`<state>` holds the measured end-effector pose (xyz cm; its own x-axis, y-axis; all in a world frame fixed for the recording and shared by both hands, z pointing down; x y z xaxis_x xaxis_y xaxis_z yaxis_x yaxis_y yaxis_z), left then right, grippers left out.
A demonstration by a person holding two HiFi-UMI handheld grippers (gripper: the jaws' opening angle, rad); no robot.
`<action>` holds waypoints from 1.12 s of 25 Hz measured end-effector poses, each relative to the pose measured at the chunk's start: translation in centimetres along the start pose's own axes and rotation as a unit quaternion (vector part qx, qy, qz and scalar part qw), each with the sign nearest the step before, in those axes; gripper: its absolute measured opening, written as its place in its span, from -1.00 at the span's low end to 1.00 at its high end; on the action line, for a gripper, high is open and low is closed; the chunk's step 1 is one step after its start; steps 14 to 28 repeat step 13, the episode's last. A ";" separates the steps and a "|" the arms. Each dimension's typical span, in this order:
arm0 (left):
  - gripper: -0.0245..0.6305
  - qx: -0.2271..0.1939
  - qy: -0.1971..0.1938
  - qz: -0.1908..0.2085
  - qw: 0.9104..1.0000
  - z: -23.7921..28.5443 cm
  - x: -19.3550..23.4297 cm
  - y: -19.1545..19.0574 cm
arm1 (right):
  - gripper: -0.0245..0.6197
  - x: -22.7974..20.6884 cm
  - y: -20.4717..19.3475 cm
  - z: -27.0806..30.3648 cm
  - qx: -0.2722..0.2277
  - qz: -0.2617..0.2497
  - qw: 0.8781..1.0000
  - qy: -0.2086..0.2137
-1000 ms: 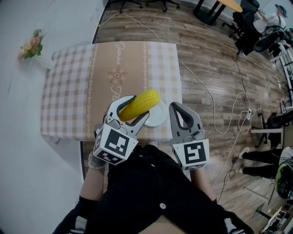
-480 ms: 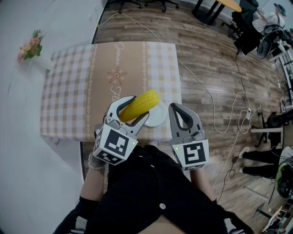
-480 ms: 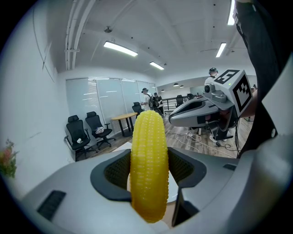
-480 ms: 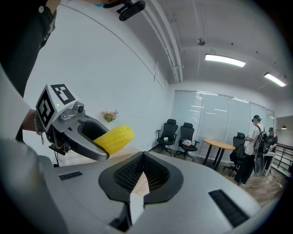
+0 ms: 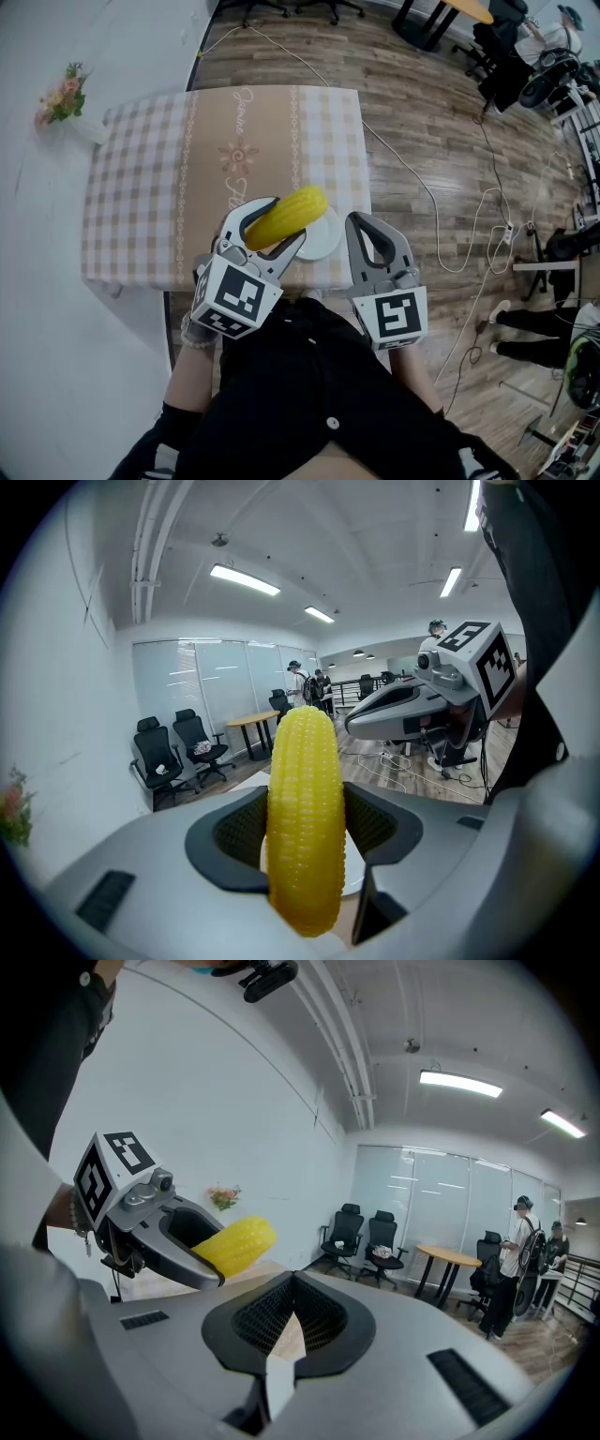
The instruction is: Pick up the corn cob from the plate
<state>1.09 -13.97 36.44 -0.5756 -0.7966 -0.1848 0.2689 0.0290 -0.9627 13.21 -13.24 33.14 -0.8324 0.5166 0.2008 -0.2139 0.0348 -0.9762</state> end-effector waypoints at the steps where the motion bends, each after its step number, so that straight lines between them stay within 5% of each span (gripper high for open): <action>1: -0.15 0.000 0.000 0.000 1.000 0.0 0.0 0.0 | -0.80 0.0 0.0 0.0 -0.003 0.001 1.000 -0.001; 28: -0.15 0.004 -0.002 0.002 1.000 0.1 -0.1 -0.2 | -0.80 0.0 -0.3 0.1 -0.006 0.003 1.000 -0.001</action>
Point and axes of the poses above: the fingertips, and each gripper's own axes: z forward along the fingers, x to its left, y out of its top, the point moved 4 cm from there along -z, backward along the fingers, and after that the axes turned 14 degrees about -x, right-handed, at the moved point
